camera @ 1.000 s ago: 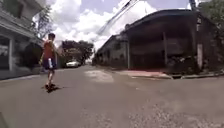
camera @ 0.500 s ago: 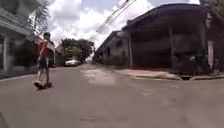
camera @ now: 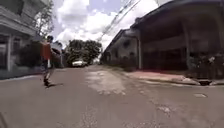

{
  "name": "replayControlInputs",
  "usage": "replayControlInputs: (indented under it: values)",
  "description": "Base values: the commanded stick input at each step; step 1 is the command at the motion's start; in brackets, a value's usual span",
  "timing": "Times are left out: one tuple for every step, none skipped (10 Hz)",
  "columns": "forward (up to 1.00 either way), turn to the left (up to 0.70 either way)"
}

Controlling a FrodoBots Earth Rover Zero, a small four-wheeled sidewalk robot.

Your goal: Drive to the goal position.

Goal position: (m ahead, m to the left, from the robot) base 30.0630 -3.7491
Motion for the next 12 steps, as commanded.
replayControlInputs:
  values:
    - [1.00, 0.00]
    - [1.00, 0.00]
    - [1.00, 0.00]
    - [1.00, 0.00]
    - [1.00, 0.16]
    - [1.00, 0.27]
    - [1.00, 0.09]
    - [1.00, 0.00]
    - [1.00, 0.00]
    - [1.00, 0.00]
    - [1.00, 0.00]
    - [1.00, 0.00]
